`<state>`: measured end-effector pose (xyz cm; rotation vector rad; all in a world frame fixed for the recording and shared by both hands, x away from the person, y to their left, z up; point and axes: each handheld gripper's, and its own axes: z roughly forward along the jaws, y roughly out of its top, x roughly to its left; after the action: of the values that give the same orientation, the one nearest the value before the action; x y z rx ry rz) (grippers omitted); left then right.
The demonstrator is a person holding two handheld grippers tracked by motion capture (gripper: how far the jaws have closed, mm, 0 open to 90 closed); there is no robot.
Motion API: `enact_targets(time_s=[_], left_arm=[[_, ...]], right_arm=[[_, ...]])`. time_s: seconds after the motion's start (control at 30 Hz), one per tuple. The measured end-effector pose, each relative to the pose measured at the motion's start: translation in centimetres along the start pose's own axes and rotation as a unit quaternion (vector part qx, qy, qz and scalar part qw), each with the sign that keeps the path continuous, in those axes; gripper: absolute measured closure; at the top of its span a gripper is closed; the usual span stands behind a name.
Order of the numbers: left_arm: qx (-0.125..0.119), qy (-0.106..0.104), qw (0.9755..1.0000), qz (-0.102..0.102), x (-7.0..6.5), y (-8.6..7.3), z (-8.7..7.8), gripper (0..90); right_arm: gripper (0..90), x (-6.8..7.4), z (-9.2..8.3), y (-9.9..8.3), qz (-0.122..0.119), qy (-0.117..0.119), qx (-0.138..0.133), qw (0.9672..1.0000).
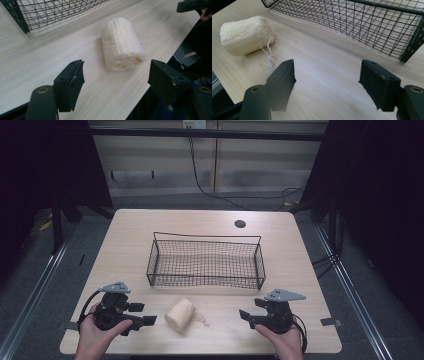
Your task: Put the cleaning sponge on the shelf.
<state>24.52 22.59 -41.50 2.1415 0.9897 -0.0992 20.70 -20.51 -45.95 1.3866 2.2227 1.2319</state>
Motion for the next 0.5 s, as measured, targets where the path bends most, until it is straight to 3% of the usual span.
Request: enact_targets(time_s=[0.2, 0.5], left_arm=[[0.013, 0.004, 0.9998, 0.014, -1.0, 1.3, 0.1, 33.2], [0.052, 0.013, 0.9984, 0.018, -1.6, 3.1, 1.4, 29.4]], right_arm=[[26.6, 0.2, 0.1, 0.0, -0.002, 0.004, 0.006, 1.0000], [26.6, 0.3, 0.1, -0.1, -0.006, 0.008, 0.009, 0.9999]])
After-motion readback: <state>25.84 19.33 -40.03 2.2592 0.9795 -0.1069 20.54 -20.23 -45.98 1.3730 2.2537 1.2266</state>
